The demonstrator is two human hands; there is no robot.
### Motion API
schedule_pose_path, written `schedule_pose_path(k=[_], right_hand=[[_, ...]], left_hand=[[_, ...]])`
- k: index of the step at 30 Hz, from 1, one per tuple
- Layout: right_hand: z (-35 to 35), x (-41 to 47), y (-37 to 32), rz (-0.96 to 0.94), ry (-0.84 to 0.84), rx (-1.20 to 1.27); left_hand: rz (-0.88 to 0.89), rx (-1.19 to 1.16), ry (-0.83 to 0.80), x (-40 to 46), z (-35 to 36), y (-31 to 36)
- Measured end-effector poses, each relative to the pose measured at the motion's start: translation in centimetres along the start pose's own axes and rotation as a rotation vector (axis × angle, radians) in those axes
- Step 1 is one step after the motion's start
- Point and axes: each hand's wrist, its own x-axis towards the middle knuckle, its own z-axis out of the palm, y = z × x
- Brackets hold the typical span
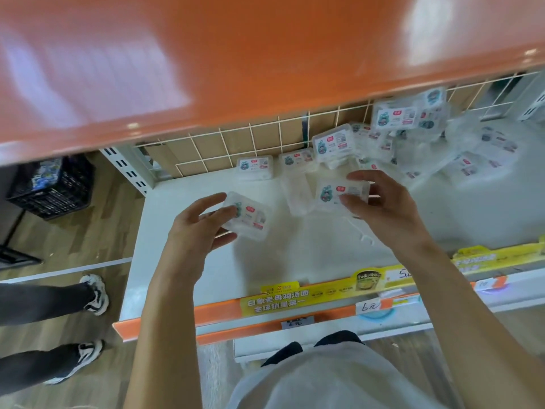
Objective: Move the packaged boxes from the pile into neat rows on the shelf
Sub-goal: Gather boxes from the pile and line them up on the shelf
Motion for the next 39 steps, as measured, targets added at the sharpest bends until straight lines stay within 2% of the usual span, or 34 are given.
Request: schedule_pose_path(k=[4, 8, 18, 24, 31, 39], right_hand=[[-1.3, -1.3, 0.3, 0.062, 0.018, 0.174], [-3.4, -2.8, 0.3, 0.09, 0.103, 0.279], [-11.2, -6.9, 2.0, 0.11, 0.296, 0.393], [-17.6, -9.5, 4.1, 0.129, 0.422, 0.397], [-28.2, -11.5, 7.1, 0.126, 0.52, 0.397], [-41.2, -11.8, 9.4, 0.102, 0.514, 0.35]], left_hand=[[0.016, -0.01, -0.102, -0.4, 1.9, 0.1], [0.027, 0.007, -0.21, -0.7, 4.7, 0.2], [0.085, 0.082, -0.512, -2.1, 13.3, 0.0], [0.066, 0.08, -0.592, -3.7, 20.5, -0.7], [0.067, 0.056, -0.691, -7.7, 31.3, -2.1], [0.059, 0.008, -0.695, -12.4, 44.1, -3.9]])
